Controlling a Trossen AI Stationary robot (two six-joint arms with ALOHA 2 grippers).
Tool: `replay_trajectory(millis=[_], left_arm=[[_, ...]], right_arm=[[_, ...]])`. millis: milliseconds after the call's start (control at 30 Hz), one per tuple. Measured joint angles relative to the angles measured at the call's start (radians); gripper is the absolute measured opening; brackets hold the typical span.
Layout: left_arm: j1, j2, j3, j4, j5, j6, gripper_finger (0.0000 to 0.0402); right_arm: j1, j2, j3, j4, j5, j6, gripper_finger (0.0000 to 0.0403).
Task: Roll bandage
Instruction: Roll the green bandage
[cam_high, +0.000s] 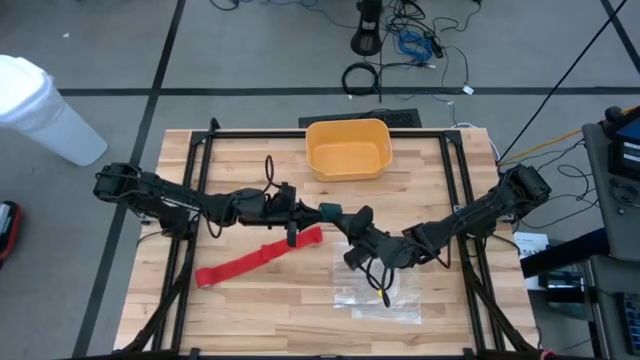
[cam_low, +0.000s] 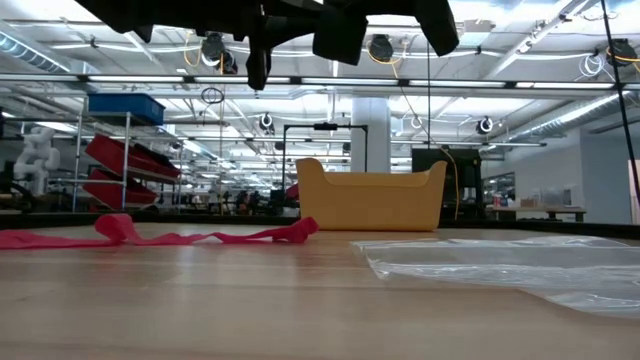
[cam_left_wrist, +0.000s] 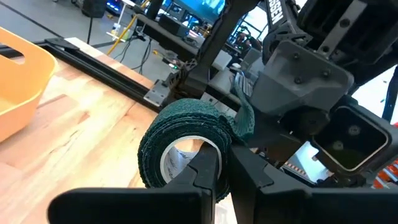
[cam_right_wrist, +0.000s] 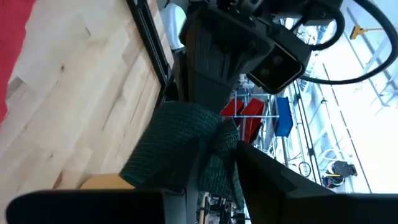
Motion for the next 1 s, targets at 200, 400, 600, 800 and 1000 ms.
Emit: replay_trajectory(millis=[200, 400, 600, 800, 1000], left_arm=[[-0.001, 0.0, 0.0, -0.001, 0.004, 0.007, 0.0031], [0.001, 0.0, 0.0, -0.003, 0.018, 0.01, 0.0031], [0.0, 0.0, 0.0, -0.016, 0.031, 0.034, 0.0031], [-0.001, 0.0, -0.001, -0.02, 0.036, 0.035, 0.0031], [-0.001, 0.0, -0.001, -0.025, 0.03, 0.058, 0.0031]], right_arm=[[-0.007, 0.0, 0.0, 0.02, 0.0, -0.022, 0.0087], [-0.019, 0.0, 0.0, 0.02, -0.003, -0.021, 0.0067], [-0.021, 0.0, 0.0, 0.02, 0.004, -0.034, 0.0036], [-0.023, 0.0, 0.0, 0.02, 0.008, -0.036, 0.0005], [-0.022, 0.0, 0.0, 0.019, 0.004, 0.07, 0.0002]])
